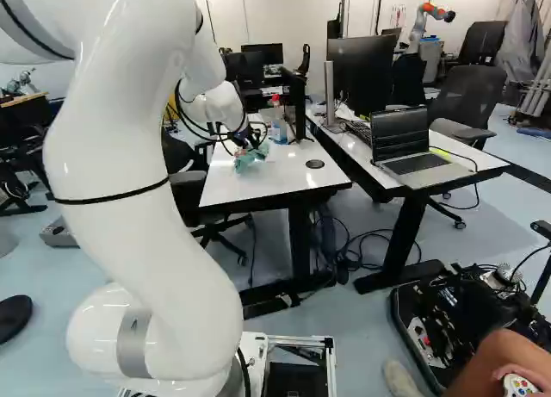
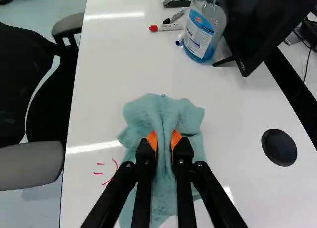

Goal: Clean the table with the green towel

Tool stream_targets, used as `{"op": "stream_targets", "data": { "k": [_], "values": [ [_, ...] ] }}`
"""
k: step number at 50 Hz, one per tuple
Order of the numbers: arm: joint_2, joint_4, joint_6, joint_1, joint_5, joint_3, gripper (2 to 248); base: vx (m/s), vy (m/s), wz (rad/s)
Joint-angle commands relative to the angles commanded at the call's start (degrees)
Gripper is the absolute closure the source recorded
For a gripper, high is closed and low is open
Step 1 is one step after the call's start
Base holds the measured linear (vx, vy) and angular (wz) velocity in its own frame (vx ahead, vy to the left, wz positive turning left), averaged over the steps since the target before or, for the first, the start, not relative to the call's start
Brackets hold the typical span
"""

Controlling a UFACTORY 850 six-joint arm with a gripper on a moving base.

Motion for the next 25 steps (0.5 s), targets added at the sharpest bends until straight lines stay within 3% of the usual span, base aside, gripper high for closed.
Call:
{"op": "stream_targets", "data": {
  "k": [25],
  "values": [
    [-2.36, 0.00, 0.00, 2.00, 0.11, -2.00, 200, 0.000, 0.000, 0.000]
  ]
}}
